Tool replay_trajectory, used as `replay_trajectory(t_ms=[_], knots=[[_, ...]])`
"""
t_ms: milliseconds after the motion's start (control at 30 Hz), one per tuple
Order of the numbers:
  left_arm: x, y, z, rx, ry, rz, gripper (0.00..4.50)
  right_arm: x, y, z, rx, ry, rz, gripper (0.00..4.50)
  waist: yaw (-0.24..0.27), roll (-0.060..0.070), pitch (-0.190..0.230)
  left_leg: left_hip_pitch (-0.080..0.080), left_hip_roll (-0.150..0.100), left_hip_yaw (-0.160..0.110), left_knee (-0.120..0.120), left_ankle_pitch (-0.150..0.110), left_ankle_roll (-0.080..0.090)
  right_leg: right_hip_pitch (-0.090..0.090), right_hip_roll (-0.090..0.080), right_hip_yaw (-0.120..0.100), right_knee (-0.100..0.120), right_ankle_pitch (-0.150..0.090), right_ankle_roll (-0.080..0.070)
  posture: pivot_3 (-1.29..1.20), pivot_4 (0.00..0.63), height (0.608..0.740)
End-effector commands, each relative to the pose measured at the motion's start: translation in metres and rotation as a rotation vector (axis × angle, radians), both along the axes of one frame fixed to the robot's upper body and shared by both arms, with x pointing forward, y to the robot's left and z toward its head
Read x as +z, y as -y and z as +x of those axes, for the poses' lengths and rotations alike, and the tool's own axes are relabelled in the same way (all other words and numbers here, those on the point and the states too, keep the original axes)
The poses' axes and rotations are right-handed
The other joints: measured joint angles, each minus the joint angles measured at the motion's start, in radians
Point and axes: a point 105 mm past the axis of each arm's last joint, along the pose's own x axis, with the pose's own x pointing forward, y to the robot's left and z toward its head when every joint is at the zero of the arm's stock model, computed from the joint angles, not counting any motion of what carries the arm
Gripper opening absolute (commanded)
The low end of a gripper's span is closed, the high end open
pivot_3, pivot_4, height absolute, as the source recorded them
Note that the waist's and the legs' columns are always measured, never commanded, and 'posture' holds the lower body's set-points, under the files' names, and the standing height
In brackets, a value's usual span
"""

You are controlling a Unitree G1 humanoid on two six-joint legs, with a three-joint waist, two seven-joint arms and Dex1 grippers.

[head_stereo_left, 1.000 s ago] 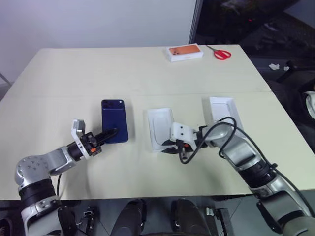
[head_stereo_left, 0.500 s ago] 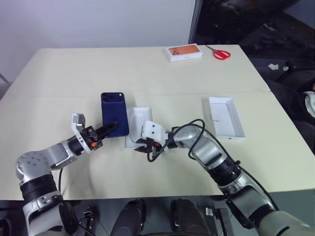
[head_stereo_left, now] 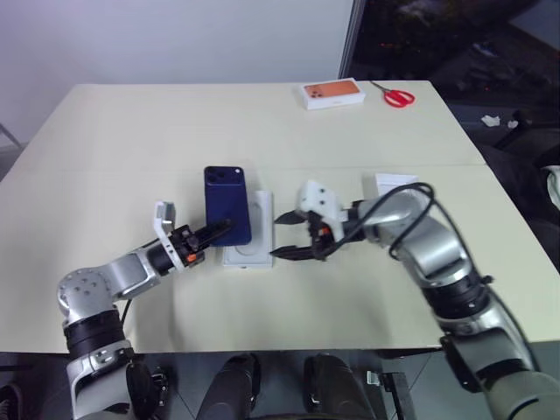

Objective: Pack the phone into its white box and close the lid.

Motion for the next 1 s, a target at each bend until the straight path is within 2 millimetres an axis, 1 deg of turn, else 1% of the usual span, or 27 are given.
replay_trajectory(t_ms=[33, 67, 200, 233, 267, 300, 467, 500, 700, 800, 867, 1000], knots=[[-0.004, 0.006, -0.001, -0.009, 0.012, 0.059, 0.0, -0.001, 0.031, 0.013, -0.082, 0.032, -0.032, 3.54, -0.002, 0.0, 0.0, 0.0, 0.0, 0.0, 0.0, 0.0, 0.0, 0.0, 0.0, 0.0, 0.0, 0.0, 0.0, 0.0, 0.15, 0.74], [-0.005, 0.007, 0.0, -0.007, 0.012, 0.055, 0.0, -0.003, 0.033, 0.014, -0.089, 0.036, -0.041, 3.54, -0.004, 0.0, 0.0, 0.0, 0.0, 0.001, 0.0, 0.0, 0.0, 0.0, 0.0, 0.001, 0.0, 0.0, 0.0, 0.0, 0.15, 0.74], [-0.002, 0.011, 0.004, -0.014, 0.024, 0.053, 0.0, -0.003, 0.027, 0.017, -0.108, 0.045, -0.015, 3.54, -0.006, 0.0, 0.0, 0.0, 0.002, 0.002, -0.001, 0.0, 0.0, -0.002, 0.001, 0.002, 0.001, 0.0, 0.0, 0.0, 0.15, 0.74], [-0.001, 0.012, 0.005, -0.013, 0.03, 0.06, 0.98, -0.003, 0.026, 0.017, -0.109, 0.049, -0.012, 3.6, -0.004, 0.0, 0.0, 0.0, 0.002, 0.001, -0.001, 0.0, -0.001, -0.002, 0.001, 0.002, 0.001, 0.0, 0.0, 0.0, 0.15, 0.74], [0.001, 0.012, 0.006, -0.012, 0.036, 0.062, 1.23, -0.004, 0.025, 0.018, -0.11, 0.052, -0.011, 3.6, -0.002, 0.0, 0.0, 0.0, 0.002, 0.001, -0.001, 0.0, -0.001, -0.002, 0.001, 0.002, 0.001, 0.0, 0.0, 0.0, 0.15, 0.74], [0.003, 0.012, 0.007, -0.012, 0.041, 0.062, 1.68, -0.004, 0.025, 0.018, -0.112, 0.054, -0.013, 3.6, -0.001, 0.0, 0.0, 0.0, 0.002, 0.001, 0.0, 0.0, -0.001, -0.001, 0.001, 0.002, 0.001, 0.0, 0.0, 0.0, 0.15, 0.74], [0.013, 0.012, 0.007, -0.019, 0.069, 0.05, 4.25, -0.007, 0.029, 0.024, -0.131, 0.069, -0.028, 3.6, 0.002, 0.0, 0.0, 0.0, 0.001, 0.001, 0.003, 0.0, 0.0, 0.001, 0.0, 0.001, 0.0, 0.0, 0.0, 0.0, 0.15, 0.74], [0.015, 0.011, 0.006, -0.021, 0.08, 0.062, 4.44, -0.007, 0.029, 0.025, -0.13, 0.074, -0.031, 3.6, 0.001, 0.0, 0.0, 0.0, 0.001, 0.001, 0.004, 0.0, 0.0, 0.001, 0.0, 0.001, 0.0, 0.0, 0.0, 0.0, 0.15, 0.74], [0.024, 0.011, 0.002, -0.032, 0.119, 0.083, 4.44, -0.006, 0.022, 0.026, -0.114, 0.079, -0.015, 3.6, -0.002, 0.0, 0.0, 0.0, 0.001, 0.001, 0.003, 0.0, 0.0, 0.0, 0.001, 0.001, 0.001, 0.0, 0.0, 0.0, 0.15, 0.74], [0.027, 0.011, -0.002, -0.042, 0.143, 0.121, 4.44, -0.005, 0.019, 0.027, -0.111, 0.083, -0.009, 3.6, -0.001, 0.0, 0.0, 0.0, 0.001, 0.001, 0.004, 0.0, 0.0, 0.001, 0.001, 0.001, 0.001, 0.0, 0.0, 0.0, 0.15, 0.74], [0.031, 0.01, -0.005, -0.047, 0.156, 0.111, 4.44, -0.004, 0.018, 0.029, -0.111, 0.085, -0.008, 3.6, -0.001, 0.0, 0.001, 0.0, 0.001, 0.001, 0.004, 0.0, 0.0, 0.001, 0.001, 0.001, 0.001, 0.0, 0.0, 0.0, 0.15, 0.74], [0.029, 0.001, -0.006, -0.021, 0.167, 0.193, 4.44, -0.005, 0.016, 0.03, -0.111, 0.08, -0.005, 3.6, 0.0, 0.0, 0.001, 0.0, 0.001, 0.001, 0.004, 0.0, 0.0, 0.001, 0.001, 0.001, 0.001, 0.0, 0.0, 0.0, 0.15, 0.74]])
